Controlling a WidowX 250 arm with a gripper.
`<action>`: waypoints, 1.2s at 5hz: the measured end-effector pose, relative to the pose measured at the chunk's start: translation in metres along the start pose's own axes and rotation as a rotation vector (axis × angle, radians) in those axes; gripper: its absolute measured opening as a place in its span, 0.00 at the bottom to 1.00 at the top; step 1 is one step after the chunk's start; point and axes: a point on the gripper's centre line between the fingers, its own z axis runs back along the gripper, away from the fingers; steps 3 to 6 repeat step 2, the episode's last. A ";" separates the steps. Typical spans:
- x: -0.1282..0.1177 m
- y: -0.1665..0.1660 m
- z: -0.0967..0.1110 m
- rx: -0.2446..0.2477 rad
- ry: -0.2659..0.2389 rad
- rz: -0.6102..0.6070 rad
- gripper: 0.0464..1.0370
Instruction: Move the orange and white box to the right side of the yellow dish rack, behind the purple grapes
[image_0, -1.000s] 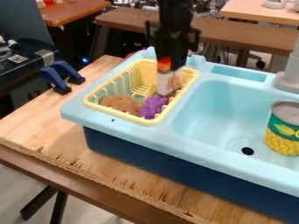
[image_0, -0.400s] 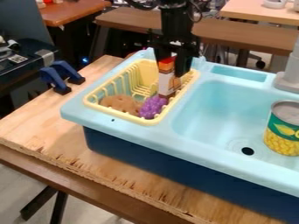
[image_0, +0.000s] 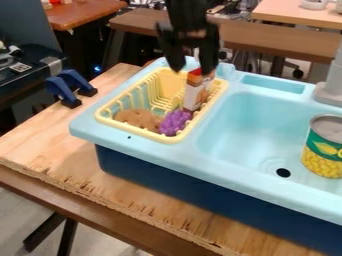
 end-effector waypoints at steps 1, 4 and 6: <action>-0.009 -0.009 0.018 -0.031 -0.049 -0.015 0.97; -0.024 -0.019 0.039 -0.042 -0.078 -0.052 0.96; -0.024 -0.019 0.039 -0.042 -0.078 -0.052 0.96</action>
